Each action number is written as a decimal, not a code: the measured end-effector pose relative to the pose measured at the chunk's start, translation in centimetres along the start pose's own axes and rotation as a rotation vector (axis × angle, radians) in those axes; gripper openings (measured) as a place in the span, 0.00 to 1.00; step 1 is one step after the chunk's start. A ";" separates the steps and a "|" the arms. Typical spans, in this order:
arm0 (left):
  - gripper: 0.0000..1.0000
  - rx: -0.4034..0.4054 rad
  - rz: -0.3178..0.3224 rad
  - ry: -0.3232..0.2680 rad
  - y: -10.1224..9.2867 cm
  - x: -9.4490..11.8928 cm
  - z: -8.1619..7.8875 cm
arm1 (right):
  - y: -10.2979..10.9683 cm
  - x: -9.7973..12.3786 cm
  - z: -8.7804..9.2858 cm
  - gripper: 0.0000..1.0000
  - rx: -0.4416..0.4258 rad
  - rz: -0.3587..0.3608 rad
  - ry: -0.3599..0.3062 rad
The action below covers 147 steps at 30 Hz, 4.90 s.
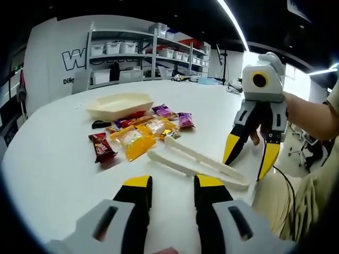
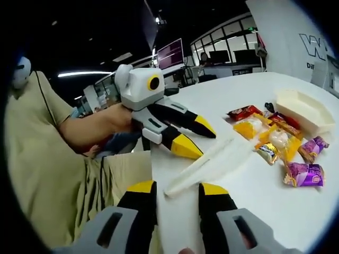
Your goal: Place the target food into the container with the food tongs after gripping and lifting it, then release it inside without dropping or visibly crushing the food.
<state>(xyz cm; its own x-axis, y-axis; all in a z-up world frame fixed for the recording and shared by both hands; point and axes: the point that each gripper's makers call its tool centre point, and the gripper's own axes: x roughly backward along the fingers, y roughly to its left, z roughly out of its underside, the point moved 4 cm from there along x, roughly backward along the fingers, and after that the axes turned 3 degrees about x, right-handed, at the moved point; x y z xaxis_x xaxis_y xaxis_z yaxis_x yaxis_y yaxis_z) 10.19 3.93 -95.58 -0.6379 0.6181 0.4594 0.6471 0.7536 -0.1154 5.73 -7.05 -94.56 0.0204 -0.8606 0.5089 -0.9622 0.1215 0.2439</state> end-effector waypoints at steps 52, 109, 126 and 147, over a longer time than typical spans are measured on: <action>0.39 0.016 0.015 0.054 -3.9 -0.1 0.0 | -0.9 -0.5 -0.2 0.38 0.025 0.016 -0.049; 0.19 -0.009 -0.042 0.127 -0.3 2.1 0.8 | -4.5 2.2 -1.5 0.32 0.076 0.185 -0.130; 0.21 -0.018 -0.066 0.125 0.5 2.2 0.7 | -5.6 1.2 -0.7 0.24 0.125 0.209 -0.067; 0.23 -0.044 -0.082 0.141 0.9 1.8 0.5 | -5.3 2.1 0.1 0.02 0.165 0.231 -0.053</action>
<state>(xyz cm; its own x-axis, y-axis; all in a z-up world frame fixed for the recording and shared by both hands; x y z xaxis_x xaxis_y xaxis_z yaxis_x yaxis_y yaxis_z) 9.39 5.83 -95.27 -0.6263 0.5152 0.5851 0.6150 0.7877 -0.0354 10.86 -9.56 -94.88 -0.2148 -0.8444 0.4907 -0.9710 0.2389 -0.0139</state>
